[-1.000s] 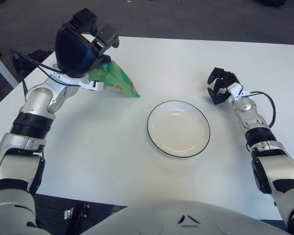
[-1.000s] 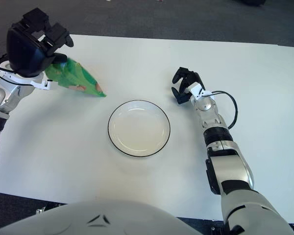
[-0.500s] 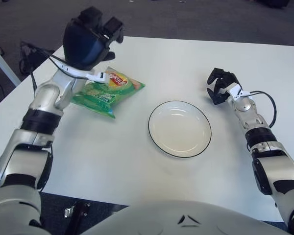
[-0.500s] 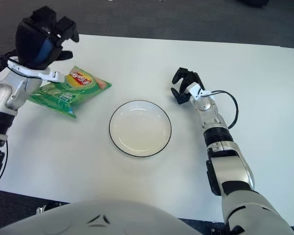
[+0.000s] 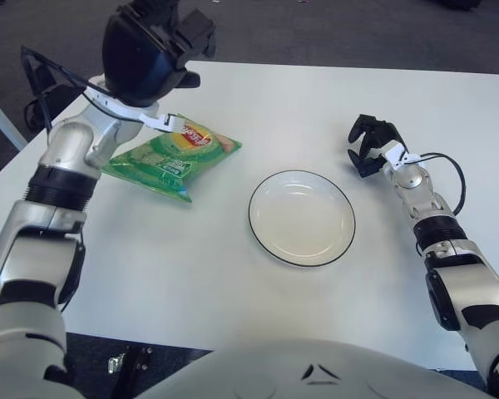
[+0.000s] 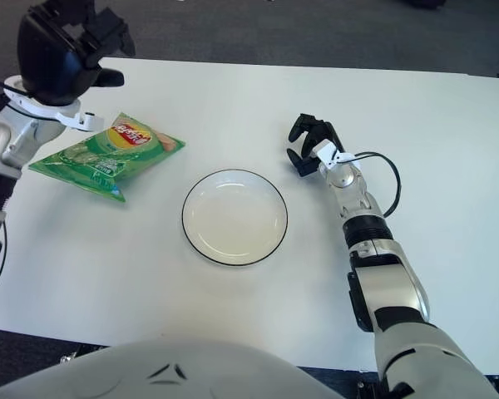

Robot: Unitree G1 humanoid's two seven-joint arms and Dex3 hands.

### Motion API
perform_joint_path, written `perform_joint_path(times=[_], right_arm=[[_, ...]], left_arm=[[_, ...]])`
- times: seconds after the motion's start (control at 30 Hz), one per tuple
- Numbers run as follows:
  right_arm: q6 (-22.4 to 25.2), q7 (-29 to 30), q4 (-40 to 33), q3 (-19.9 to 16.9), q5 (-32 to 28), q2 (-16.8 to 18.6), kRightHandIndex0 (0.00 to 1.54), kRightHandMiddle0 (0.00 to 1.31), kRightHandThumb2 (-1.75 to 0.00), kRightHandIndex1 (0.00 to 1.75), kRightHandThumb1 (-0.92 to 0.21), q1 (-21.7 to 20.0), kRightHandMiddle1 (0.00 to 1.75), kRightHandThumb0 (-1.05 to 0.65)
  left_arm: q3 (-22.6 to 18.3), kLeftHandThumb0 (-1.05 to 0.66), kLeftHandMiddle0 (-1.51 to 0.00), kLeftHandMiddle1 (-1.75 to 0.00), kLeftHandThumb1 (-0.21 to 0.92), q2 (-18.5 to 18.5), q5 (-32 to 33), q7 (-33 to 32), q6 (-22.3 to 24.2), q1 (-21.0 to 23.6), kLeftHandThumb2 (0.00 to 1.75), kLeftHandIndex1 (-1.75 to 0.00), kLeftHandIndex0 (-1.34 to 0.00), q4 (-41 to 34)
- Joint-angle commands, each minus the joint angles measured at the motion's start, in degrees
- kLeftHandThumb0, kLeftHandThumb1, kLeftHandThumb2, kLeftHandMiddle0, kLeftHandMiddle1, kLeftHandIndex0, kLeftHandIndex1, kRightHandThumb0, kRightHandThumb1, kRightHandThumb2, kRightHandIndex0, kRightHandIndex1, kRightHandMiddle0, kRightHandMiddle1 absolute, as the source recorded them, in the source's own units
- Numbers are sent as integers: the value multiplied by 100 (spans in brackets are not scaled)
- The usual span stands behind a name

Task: Put the snack into the plate.

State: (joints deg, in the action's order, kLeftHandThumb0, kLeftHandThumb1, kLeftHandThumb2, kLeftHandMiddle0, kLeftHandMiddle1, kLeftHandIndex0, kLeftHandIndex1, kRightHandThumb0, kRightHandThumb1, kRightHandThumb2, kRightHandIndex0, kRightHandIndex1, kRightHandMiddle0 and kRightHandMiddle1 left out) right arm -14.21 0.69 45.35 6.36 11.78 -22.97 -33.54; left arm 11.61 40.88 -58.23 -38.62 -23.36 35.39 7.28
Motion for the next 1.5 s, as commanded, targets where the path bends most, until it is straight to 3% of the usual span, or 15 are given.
perform_joint_path(times=[0.0, 0.2, 0.33, 0.43, 0.5, 0.63, 0.67, 0.7, 0.8, 0.93, 1.13, 1.2, 1.47], right_arm=[[383, -171, 322, 162, 166, 107, 80, 67, -163, 175, -2, 496, 168, -1], [271, -189, 403, 168, 216, 85, 81, 70, -165, 175, 0, 479, 165, -1], [201, -200, 439, 214, 278, 51, 82, 72, -166, 175, 1, 466, 163, -1], [188, -178, 413, 231, 305, 38, 81, 74, -166, 175, 2, 463, 163, -1], [188, -161, 396, 243, 321, 32, 81, 74, -166, 175, 2, 463, 163, -1], [222, -146, 378, 245, 331, 34, 80, 73, -164, 175, 1, 463, 162, -1], [232, -142, 377, 244, 333, 37, 80, 72, -164, 175, 0, 463, 162, -1], [234, -137, 374, 243, 335, 39, 80, 73, -164, 175, 0, 470, 161, -1], [228, -112, 376, 256, 360, 33, 80, 73, -163, 175, 0, 471, 160, -1], [228, -110, 400, 262, 384, 33, 80, 73, -162, 175, -1, 455, 160, -1], [181, -135, 436, 267, 415, 29, 80, 73, -162, 175, -1, 430, 160, -1], [158, -141, 444, 270, 417, 28, 80, 73, -162, 175, -1, 427, 159, -1], [183, -114, 442, 291, 424, 34, 80, 73, -161, 175, -1, 419, 158, -1]], left_arm=[[-230, 0, -90, -174, -6, -88, 624, 1041, 331, -299, 174, -174, -67, -724], [-550, 0, -90, -173, -6, -121, 1456, 2388, 706, -691, 175, -175, -66, -1466], [-666, -1, -90, -174, -7, -234, 1156, 3471, 1713, -978, 173, -166, -70, -2090], [-712, -1, -86, -174, 1, -332, 700, 4225, 2460, -1269, 163, -160, -68, -2654], [-694, -1, -65, -175, 18, -424, 339, 4685, 2913, -1394, 146, -169, -57, -2964], [-631, -1, -57, -173, 41, -606, -289, 5326, 3470, -1584, 120, -169, -33, -3393], [-617, -15, -55, -167, 53, -661, -442, 5465, 3576, -1653, 104, -171, -32, -3503], [-601, -36, -55, -156, 62, -749, -640, 5614, 3726, -1819, 92, -160, -29, -3624], [-539, -65, -45, -146, 80, -1007, -1134, 6054, 4112, -2115, 71, -149, -13, -3791], [-487, -80, -36, -145, 89, -1261, -1517, 6350, 4328, -2220, 64, -128, -3, -3797], [-489, -94, -12, -98, 92, -1620, -1753, 6366, 4552, -2274, 68, -89, 0, -3573], [-489, -99, -5, -73, 92, -1713, -1862, 6379, 4645, -2278, 69, -74, 0, -3461], [-423, -104, 0, -16, 92, -2095, -2292, 6555, 5020, -2311, 75, -34, 0, -3091]])
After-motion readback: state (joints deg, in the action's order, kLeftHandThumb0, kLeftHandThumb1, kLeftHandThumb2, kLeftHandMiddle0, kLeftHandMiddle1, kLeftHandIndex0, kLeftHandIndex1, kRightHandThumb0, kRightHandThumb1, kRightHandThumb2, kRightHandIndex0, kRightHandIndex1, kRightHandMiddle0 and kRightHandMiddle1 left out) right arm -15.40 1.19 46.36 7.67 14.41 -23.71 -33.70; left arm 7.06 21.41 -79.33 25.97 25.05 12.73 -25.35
